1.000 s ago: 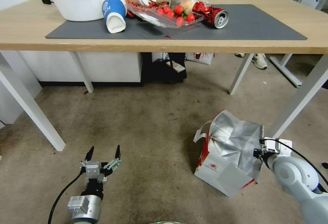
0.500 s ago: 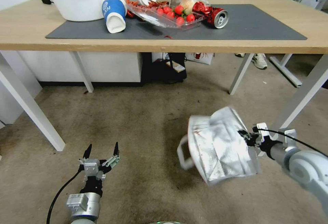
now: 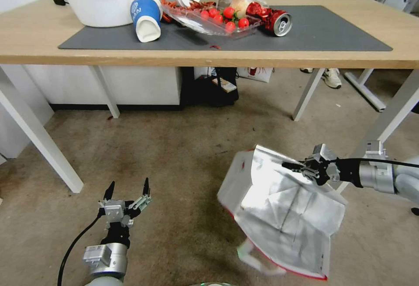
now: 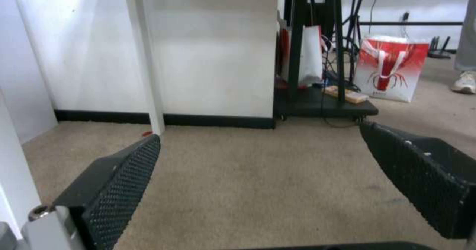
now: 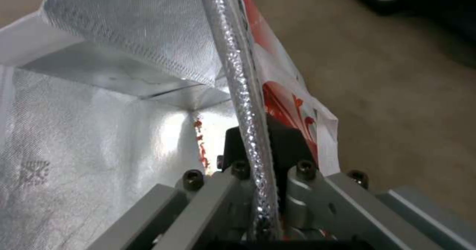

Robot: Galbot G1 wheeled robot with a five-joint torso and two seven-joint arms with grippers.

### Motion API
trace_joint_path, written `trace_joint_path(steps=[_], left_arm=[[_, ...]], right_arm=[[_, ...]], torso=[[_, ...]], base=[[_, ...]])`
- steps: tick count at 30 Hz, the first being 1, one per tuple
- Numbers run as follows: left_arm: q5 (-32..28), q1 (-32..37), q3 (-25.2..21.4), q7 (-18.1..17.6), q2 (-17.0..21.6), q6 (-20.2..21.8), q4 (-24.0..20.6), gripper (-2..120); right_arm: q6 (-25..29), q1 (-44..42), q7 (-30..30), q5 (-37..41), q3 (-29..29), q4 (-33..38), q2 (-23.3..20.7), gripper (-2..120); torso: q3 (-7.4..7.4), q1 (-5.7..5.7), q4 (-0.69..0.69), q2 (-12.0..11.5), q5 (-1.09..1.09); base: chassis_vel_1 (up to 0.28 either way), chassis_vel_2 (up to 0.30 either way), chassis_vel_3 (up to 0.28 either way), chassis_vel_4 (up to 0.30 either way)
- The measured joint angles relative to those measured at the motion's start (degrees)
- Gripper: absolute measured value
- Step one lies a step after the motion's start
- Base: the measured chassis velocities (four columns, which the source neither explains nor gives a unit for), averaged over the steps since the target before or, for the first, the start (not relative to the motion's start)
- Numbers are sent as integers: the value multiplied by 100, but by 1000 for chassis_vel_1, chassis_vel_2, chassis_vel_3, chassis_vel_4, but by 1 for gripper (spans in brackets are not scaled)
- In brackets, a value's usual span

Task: Pick up the food delivery bag from the floor and place it on the table.

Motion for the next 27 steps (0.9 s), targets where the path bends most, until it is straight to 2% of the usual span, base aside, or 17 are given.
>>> trace_joint_path(steps=[2, 4, 7, 27], left_arm=[[-28, -5, -15, -3, 2, 3, -15, 100], [-41, -5, -39, -3, 12, 21, -58, 100], [-40, -4, -39, 17, 15, 26, -79, 100], [134, 0, 35, 81, -16, -18, -85, 100]], right_arm=[[-36, 3, -300, 96, 10, 2, -34, 0], [-188, 14, -857, 212, 34, 33, -74, 0], [-276, 21, -1108, 303, 41, 66, -78, 0], [-355, 6, -1389, 336, 47, 124, -46, 0]], torso=[[0, 0, 0, 0, 0], [0, 0, 0, 0, -1], [0, 0, 0, 0, -1], [0, 0, 0, 0, -1]], base=[[0, 0, 0, 0], [0, 0, 0, 0], [0, 0, 0, 0], [0, 0, 0, 0]])
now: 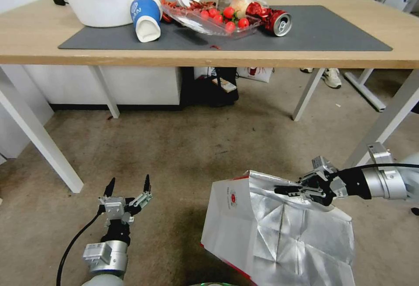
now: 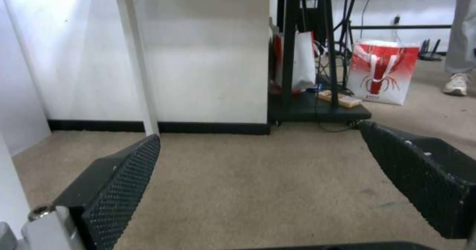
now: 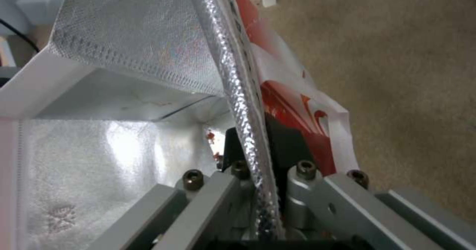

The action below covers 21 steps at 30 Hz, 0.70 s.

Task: Pick up the food delivery bag from the floor and place it on the table.

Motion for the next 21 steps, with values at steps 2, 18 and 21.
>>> trace_joint_path(steps=[2, 18, 21], left_arm=[[-1, 0, 5, 11, -1, -19, 3, 100], [114, -19, 20, 165, -16, -217, 114, 100], [184, -21, 13, 204, -13, -196, 119, 100]], right_arm=[[-2, 6, -25, 0, 5, 7, -7, 0], [6, -9, 20, -27, 23, 75, 6, 0], [17, -9, 32, -33, 23, 81, 4, 0]], torso=[[0, 0, 0, 0, 0], [0, 0, 0, 0, 0], [5, 1, 0, 18, 0]], base=[[0, 0, 0, 0], [0, 0, 0, 0], [0, 0, 0, 0]])
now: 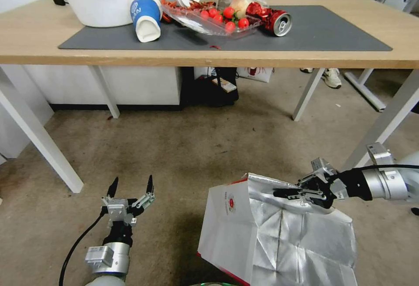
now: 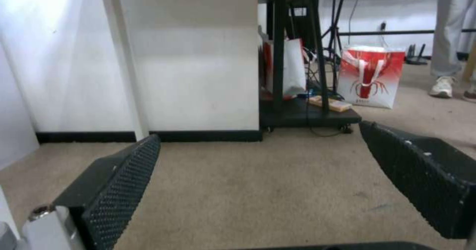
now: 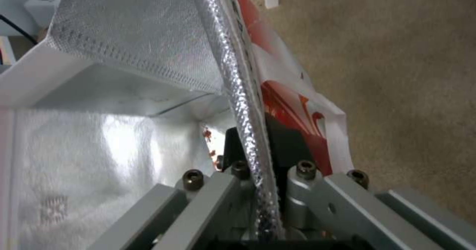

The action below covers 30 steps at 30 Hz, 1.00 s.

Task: Pick up the food delivery bag from the floor and place it on the table.

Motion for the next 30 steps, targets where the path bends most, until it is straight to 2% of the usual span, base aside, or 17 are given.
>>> trace_joint_path(steps=[2, 8, 10, 12, 16, 20, 22, 30], left_arm=[[32, 0, -4, 20, 2, 34, 0, 100], [106, -10, -6, 66, 7, 150, -5, 100], [109, -11, -6, 66, 11, 153, -4, 100], [110, -17, -16, 72, 30, 163, -5, 100], [109, -19, -20, 74, 34, 168, -7, 100], [112, -20, -20, 75, 31, 173, -7, 100], [117, -30, -20, 82, 27, 174, -6, 100], [121, -54, -14, 95, 35, 177, 18, 100]], right_arm=[[4, 0, 4, -5, 2, 4, 0, 0], [14, -6, 20, -45, 14, 6, 21, 0], [14, -6, 23, -47, 14, 10, 23, 0], [16, -3, 27, -59, 16, 31, 36, 0], [21, 1, 28, -71, 18, 32, 40, 0], [25, 4, 28, -79, 18, 27, 44, 0], [28, 14, 28, -86, 15, 14, 48, 0], [31, 16, 27, -98, 8, 2, 52, 0]], torso=[[14, 1, -1, 19, 0], [179, 4, 0, 184, 0], [196, 4, 0, 201, 0], [288, 11, -1, 299, 0], [372, 24, 0, 393, 0], [423, 35, -1, 454, 0], [529, 53, 0, 576, 0], [683, 87, 0, 764, 0]], base=[[0, 0, 0, 0], [0, 0, 0, 0], [0, 0, 0, 0], [0, 0, 0, 0], [0, 0, 0, 0], [0, 0, 0, 0], [0, 0, 0, 0], [0, 0, 0, 0]])
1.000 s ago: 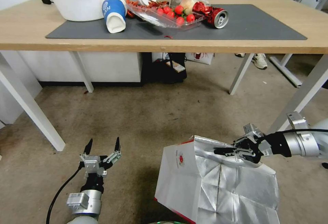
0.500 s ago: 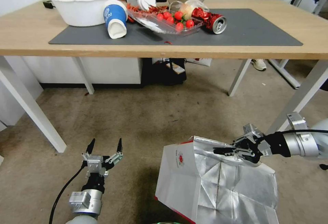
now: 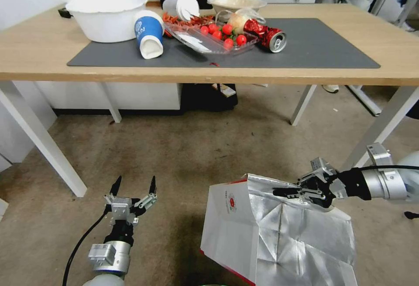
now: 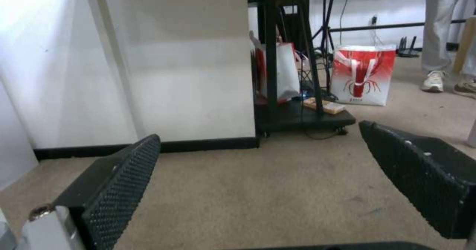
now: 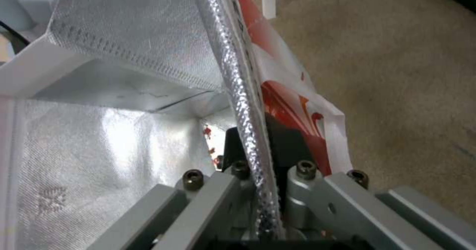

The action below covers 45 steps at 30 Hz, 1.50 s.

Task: Pick up the food delivery bag from the floor and place it on the table.

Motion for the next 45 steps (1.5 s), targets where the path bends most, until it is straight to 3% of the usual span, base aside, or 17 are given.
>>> trace_joint_path(steps=[45], left_arm=[[-4, -11, 5, 58, -3, -2, 25, 100]], right_arm=[[15, 0, -97, -16, 12, 0, -21, 0]], torso=[[760, 267, 0, 1022, 0]], base=[[0, 0, 0, 0]])
